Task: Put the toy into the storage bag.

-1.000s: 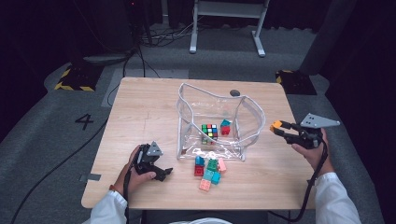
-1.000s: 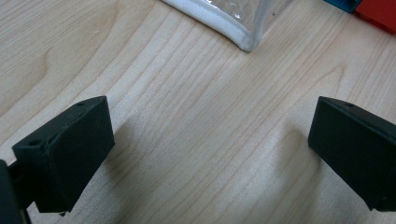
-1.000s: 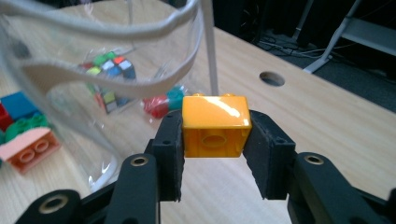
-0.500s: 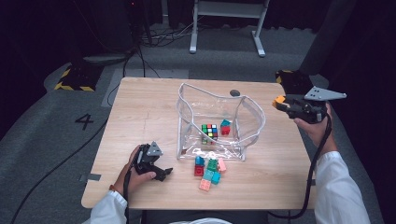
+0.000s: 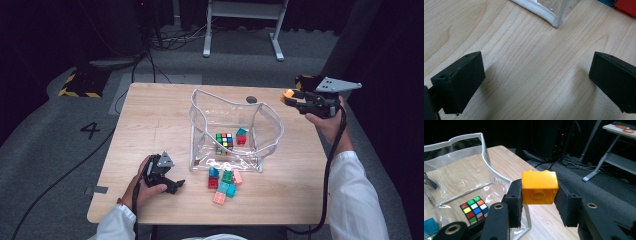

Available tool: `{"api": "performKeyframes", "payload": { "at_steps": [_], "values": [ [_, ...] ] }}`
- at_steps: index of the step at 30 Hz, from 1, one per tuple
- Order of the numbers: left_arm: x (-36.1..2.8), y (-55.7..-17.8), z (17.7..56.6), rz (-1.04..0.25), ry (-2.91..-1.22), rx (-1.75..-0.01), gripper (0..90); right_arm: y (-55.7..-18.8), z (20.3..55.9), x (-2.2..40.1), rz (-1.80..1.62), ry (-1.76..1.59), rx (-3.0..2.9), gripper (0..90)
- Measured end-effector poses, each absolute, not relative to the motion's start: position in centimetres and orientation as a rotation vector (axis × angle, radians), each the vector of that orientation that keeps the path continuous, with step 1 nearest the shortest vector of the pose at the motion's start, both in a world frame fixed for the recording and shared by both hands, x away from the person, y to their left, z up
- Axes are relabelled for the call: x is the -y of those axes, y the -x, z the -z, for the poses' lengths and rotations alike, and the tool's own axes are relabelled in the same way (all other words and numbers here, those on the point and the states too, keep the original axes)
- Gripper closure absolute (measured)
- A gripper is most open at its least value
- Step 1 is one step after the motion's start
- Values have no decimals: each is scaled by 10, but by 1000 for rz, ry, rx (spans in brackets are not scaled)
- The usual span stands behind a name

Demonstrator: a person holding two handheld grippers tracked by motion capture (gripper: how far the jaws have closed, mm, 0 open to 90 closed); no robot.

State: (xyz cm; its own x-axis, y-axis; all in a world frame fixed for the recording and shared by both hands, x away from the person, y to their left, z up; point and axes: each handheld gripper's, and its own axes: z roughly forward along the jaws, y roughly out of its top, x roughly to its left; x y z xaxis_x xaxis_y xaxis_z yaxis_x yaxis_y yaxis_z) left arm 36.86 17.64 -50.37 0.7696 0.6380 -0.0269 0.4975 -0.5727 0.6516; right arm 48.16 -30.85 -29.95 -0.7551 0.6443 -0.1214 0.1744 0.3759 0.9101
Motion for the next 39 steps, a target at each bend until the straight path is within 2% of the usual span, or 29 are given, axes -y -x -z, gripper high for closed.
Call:
{"api": "performKeyframes", "payload": {
  "at_steps": [7, 14, 30, 39],
  "values": [
    [-176, -368, 504, -273, -2300, -842, 4, -487, 306, 275, -1395, -655, -2242, 592],
    [-176, -369, 504, -272, -2299, -843, 5, -486, 323, 235, -1357, -454, -2433, 593],
    [-176, -369, 504, -271, -2300, -843, 4, -492, 331, 172, -829, -247, -2718, 592],
    [-176, -368, 504, -272, -2302, -844, 4, -498, 348, 161, -585, -218, -2785, 592]
  ]
}}
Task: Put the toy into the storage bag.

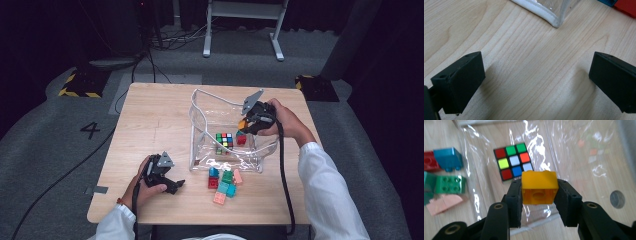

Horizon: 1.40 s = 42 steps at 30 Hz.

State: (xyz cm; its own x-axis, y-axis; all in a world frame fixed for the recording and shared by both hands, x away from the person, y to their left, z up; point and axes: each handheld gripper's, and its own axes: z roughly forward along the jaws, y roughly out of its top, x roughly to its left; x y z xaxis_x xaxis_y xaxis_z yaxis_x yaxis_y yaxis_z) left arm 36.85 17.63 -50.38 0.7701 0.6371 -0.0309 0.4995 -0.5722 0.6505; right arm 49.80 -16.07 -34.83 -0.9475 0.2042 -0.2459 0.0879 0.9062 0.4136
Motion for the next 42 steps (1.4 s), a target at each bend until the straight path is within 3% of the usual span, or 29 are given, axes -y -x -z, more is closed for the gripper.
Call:
{"api": "performKeyframes", "payload": {
  "at_steps": [9, 23, 42],
  "values": [
    [-176, -368, 504, -273, -2302, -845, 4, -494, 351, 184, -387, -259, -2828, 592],
    [-176, -369, 504, -272, -2300, -843, 4, -482, 348, 203, -545, -282, -2773, 589],
    [-176, -369, 504, -272, -2299, -842, 4, -455, 331, 241, -1052, -579, -2481, 324]
  ]
}}
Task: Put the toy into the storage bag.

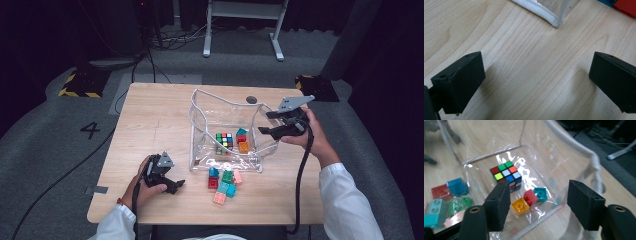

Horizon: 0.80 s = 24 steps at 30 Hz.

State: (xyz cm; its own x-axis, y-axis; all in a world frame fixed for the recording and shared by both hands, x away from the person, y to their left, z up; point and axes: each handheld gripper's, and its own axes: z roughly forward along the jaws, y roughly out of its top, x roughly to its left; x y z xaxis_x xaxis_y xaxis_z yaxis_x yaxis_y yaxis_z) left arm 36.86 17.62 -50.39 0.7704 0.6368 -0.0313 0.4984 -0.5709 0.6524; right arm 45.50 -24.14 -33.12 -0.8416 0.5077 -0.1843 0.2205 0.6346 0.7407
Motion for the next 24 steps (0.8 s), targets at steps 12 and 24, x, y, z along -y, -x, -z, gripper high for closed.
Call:
{"api": "performKeyframes", "payload": {
  "at_steps": [12, 24],
  "values": [
    [-176, -369, 504, -271, -2300, -842, 4, -423, 317, 287, -1210, -698, -2279, 269],
    [-176, -368, 504, -274, -2302, -846, 4, -391, 342, 322, -1239, -751, -2179, 264]
  ]
}}
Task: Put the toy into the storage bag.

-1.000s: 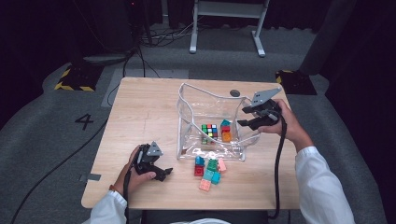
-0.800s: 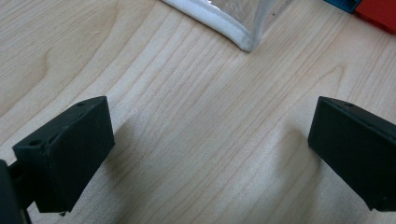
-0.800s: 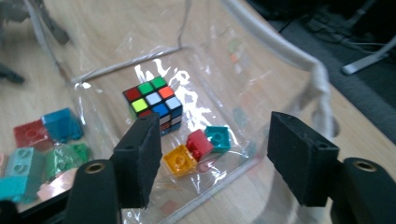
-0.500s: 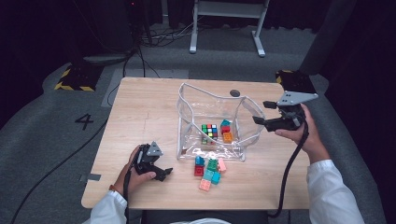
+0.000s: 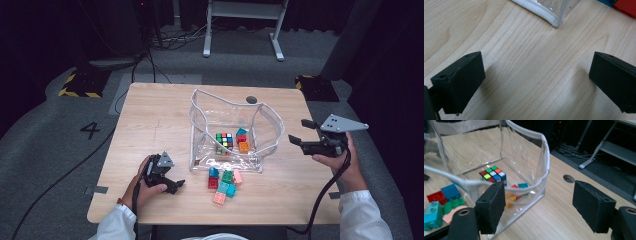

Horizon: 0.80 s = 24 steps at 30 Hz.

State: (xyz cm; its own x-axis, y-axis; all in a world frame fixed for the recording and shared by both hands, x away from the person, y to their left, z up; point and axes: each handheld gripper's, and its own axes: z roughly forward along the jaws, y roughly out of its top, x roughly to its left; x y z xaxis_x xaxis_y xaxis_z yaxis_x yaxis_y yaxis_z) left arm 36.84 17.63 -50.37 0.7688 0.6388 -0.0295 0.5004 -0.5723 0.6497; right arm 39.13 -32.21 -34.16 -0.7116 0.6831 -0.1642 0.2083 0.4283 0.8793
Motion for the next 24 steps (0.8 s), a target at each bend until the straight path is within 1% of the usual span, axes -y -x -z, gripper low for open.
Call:
{"api": "performKeyframes", "payload": {
  "at_steps": [5, 10, 18, 24],
  "values": [
    [-176, -369, 504, -271, -2301, -844, 4, -383, 361, 327, -1226, -761, -2184, 264],
    [-176, -368, 504, -270, -2301, -846, 4, -376, 381, 326, -1232, -763, -2227, 285],
    [-176, -369, 504, -271, -2300, -842, 4, -364, 422, 309, -1238, -749, -2327, 318],
    [-176, -369, 504, -272, -2300, -843, 4, -358, 454, 288, -1247, -725, -2427, 351]
  ]
}}
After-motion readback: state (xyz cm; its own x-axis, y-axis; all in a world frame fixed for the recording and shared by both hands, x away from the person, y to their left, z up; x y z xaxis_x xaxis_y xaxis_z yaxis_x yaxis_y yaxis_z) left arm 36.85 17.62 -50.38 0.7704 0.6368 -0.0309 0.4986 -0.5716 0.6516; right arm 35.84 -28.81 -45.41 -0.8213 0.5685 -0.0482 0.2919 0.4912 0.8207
